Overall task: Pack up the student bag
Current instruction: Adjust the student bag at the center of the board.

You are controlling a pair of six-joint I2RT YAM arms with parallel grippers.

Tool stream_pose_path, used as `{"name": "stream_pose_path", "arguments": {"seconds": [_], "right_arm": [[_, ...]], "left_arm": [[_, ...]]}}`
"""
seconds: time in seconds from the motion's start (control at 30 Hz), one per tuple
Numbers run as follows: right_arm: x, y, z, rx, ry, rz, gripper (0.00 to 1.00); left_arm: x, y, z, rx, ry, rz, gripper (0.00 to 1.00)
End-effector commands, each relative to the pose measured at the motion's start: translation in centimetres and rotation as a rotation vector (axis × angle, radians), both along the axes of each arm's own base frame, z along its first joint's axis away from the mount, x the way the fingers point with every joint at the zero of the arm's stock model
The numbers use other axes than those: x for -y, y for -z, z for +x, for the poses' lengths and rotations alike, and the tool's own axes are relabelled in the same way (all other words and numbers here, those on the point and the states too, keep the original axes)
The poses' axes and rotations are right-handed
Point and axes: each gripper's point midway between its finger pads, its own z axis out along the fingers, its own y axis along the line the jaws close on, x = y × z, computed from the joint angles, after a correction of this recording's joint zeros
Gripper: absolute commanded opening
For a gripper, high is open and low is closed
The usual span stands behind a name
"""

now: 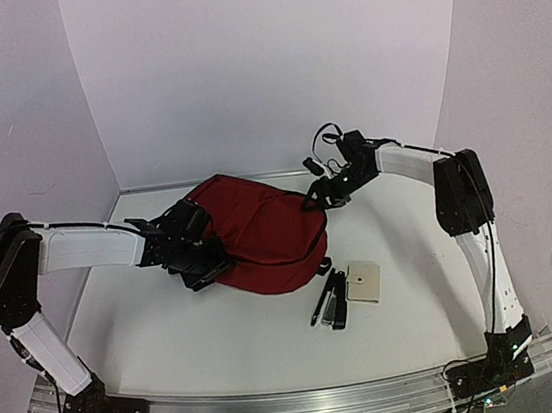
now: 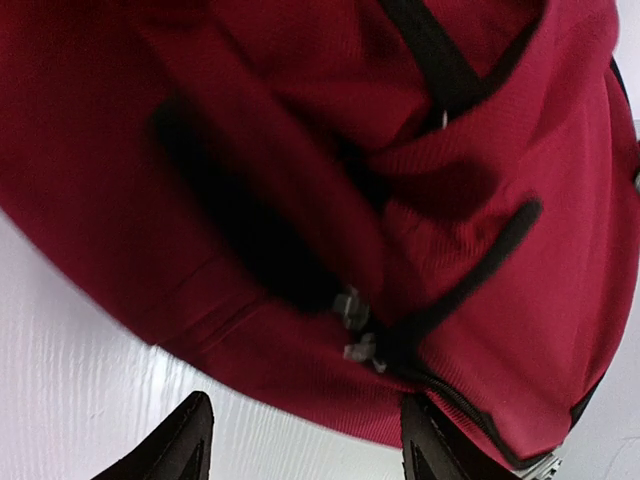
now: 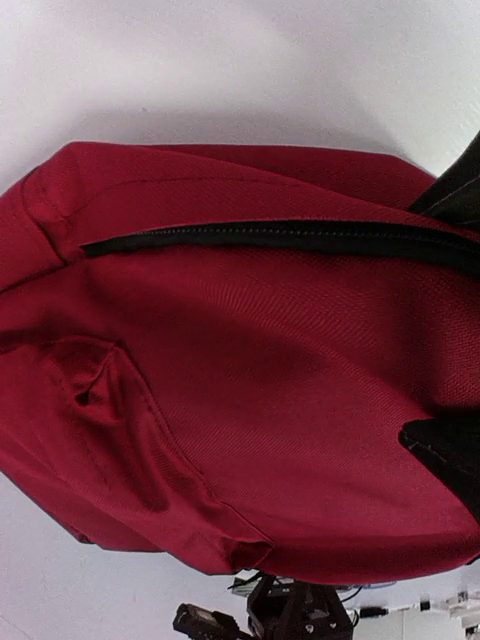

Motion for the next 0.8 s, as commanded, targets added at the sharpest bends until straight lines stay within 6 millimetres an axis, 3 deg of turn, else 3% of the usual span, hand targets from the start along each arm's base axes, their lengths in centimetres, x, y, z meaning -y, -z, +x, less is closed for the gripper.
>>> {"name": "stream_pose_path", "arguments": {"seconds": [0.0,0.1,0.2,0.33,0.5,0.57,0.63,0.7,0.77], "right_arm": [[-0.6,-0.5,-4.5,-0.092,-0.074,0.042,0.41],[0.0,0.2,-6.0,-0.099,-0.086,0.01,0.28],[1.0,0.9,-5.1,-0.05,-0.056,-0.063,0.15],[3.0,0.4,-0.4,0.053,0.035,-0.132,0.01],[6.4,-1.4,7.7,0.218,0.202,-0.197,0.0],[7.5,-2.5,10.2,0.296,0.254,-0.227,0.12],[7.7,-3.3,11.3,0.355,0.266,-0.248,0.43],[7.8,-4.6,11.6,0.388,0.266,-0.243,0.68],[7.8,-5.8,11.2,0.404,0.257,-0.232,0.76]], "left_arm": [[1.4,-2.5,4.3,0.081,-0.033,-0.1,0.57],[1.6,-2.6,5.1,0.088,-0.013,-0.095,0.44],[2.7,-2.3,5.2,0.074,0.044,-0.104,0.26],[6.3,-2.1,3.9,0.065,0.232,-0.088,0.08],[11.7,-2.2,0.9,0.064,0.526,0.019,0.0],[13.7,-2.7,-0.7,0.073,0.637,0.015,0.0],[15.3,-4.4,-2.0,0.109,0.725,-0.036,0.03],[15.7,-6.8,-2.1,0.169,0.74,-0.083,0.19],[14.9,-9.2,-1.2,0.228,0.715,-0.091,0.38]]}}
